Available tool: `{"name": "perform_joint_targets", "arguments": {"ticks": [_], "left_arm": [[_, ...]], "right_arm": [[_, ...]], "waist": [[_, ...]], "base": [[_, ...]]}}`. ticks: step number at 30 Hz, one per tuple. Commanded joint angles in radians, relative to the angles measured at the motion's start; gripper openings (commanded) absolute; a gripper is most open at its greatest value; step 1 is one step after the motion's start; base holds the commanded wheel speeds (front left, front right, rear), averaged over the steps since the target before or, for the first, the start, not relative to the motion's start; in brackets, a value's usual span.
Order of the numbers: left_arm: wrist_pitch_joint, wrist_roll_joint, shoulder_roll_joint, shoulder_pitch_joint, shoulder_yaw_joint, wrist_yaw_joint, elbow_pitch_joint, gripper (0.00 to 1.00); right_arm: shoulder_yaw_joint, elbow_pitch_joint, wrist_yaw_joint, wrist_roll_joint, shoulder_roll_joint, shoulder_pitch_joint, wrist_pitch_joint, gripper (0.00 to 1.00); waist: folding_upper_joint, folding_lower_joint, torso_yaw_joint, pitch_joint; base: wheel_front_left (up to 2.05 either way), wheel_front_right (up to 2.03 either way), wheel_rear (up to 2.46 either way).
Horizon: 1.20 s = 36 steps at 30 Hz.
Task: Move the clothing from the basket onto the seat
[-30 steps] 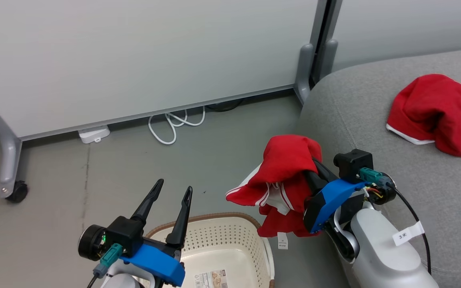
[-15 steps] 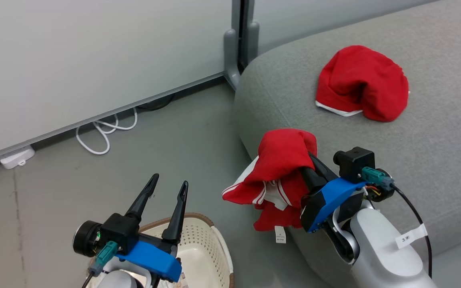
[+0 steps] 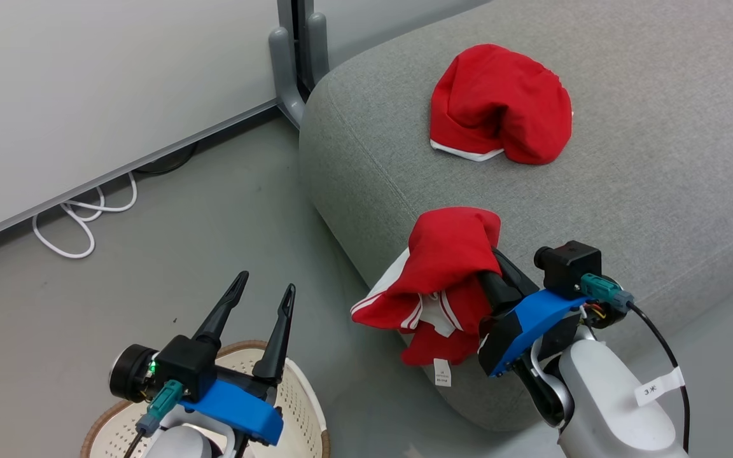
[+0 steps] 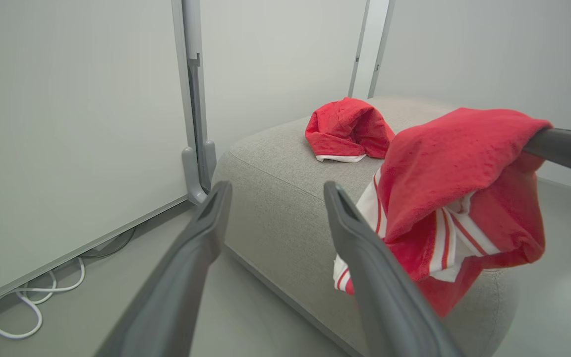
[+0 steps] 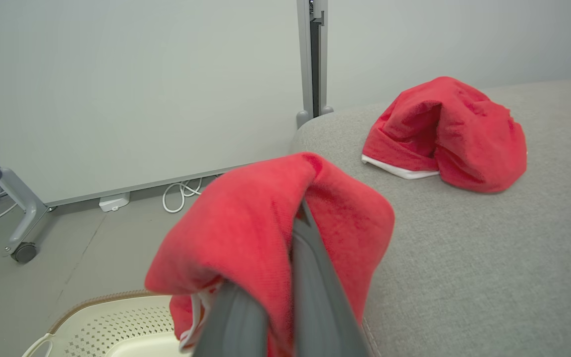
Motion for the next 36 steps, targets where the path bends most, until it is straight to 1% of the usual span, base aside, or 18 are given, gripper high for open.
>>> {"name": "perform_joint_targets", "arguments": {"ticks": [1,7,14,17,24,29,31,36], "left_arm": [[-0.005,0.004,0.007,-0.017,-0.003,-0.001,-0.002,1.00],[-0.005,0.001,0.012,-0.023,-0.010,-0.001,-0.002,1.00],[-0.005,-0.003,0.018,-0.030,-0.018,-0.001,-0.006,1.00],[-0.005,0.001,0.023,-0.034,-0.012,-0.001,-0.012,1.00],[-0.005,0.016,0.040,-0.061,-0.020,-0.001,-0.033,1.00],[-0.005,0.020,0.066,-0.097,-0.038,-0.001,-0.054,1.00],[-0.005,0.021,0.082,-0.115,-0.044,-0.001,-0.066,1.00],[-0.005,0.027,0.119,-0.158,-0.050,-0.001,-0.108,1.00]], "right_arm": [[-0.001,-0.007,0.001,0.007,0.000,0.013,-0.007,0.00],[-0.008,-0.012,0.001,0.007,0.000,0.016,-0.006,0.00],[-0.034,-0.018,0.001,0.015,0.000,-0.001,-0.006,0.00],[-0.069,-0.023,0.001,0.038,0.000,-0.034,-0.010,0.00],[-0.210,-0.020,0.001,-0.008,-0.005,-0.173,-0.006,0.00],[-0.282,-0.031,0.001,-0.002,-0.065,-0.284,0.013,0.00],[-0.317,-0.039,0.001,0.018,-0.094,-0.327,0.022,0.00],[-0.416,-0.070,0.001,0.028,-0.188,-0.432,0.058,0.00]], "waist": [[0.0000,0.0000,-0.011,0.005],[0.0000,0.0000,-0.020,0.008],[0.0000,0.0000,-0.011,0.021],[0.0000,0.0000,-0.006,0.039],[0.0000,0.0000,0.016,0.115],[0.0000,0.0000,0.041,0.188],[0.0000,0.0000,0.051,0.222],[0.0000,0.0000,0.078,0.317]], "base": [[0.00,0.00,0.00],[0.00,0.00,0.00],[0.00,0.00,0.00],[0.00,0.00,0.00],[0.00,0.00,0.00],[0.00,0.00,0.00],[0.00,0.00,0.00],[0.00,0.00,0.00]]}}
